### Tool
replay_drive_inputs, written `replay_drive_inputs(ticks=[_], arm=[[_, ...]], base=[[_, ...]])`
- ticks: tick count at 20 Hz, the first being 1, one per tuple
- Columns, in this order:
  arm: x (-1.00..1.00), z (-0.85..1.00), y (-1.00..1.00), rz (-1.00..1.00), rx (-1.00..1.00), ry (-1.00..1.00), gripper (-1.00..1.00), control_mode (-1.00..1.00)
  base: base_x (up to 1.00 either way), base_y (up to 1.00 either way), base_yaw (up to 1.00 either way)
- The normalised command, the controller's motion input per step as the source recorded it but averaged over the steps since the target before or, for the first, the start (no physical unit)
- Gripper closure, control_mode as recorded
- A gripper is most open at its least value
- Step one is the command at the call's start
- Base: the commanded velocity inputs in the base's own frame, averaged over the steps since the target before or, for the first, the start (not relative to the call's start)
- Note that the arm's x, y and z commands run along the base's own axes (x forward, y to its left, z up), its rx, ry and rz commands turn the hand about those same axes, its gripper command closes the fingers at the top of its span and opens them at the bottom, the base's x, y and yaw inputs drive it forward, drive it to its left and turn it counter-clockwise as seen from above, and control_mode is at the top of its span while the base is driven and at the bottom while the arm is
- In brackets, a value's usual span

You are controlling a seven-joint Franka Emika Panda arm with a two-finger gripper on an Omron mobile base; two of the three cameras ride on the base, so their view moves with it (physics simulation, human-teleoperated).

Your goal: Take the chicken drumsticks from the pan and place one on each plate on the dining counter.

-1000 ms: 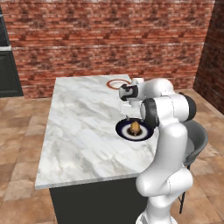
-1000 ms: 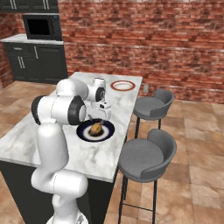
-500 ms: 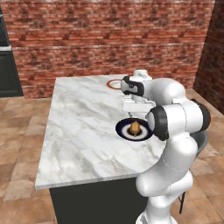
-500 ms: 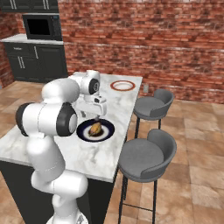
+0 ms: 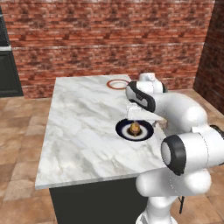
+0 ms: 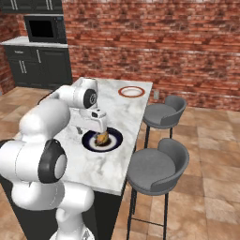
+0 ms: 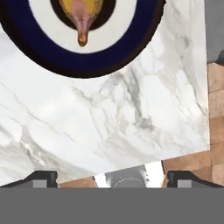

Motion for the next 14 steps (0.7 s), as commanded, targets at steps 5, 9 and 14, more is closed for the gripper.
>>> replay_drive_inputs(ticks=[5, 9, 14], arm=[[-0.9, 0.17, 0.04, 0.03, -0.02, -0.07, -1.0, -1.0], [-0.71, 0.06, 0.09, 0.05, -0.07, -0.08, -1.0, -1.0], [-0.1, 0.0, 0.02, 0.0, -0.03, 0.0, -1.0, -1.0]], base=[[0.0, 0.0, 0.0], [0.0, 0.0, 0.0], [0.0, 0.0, 0.0]])
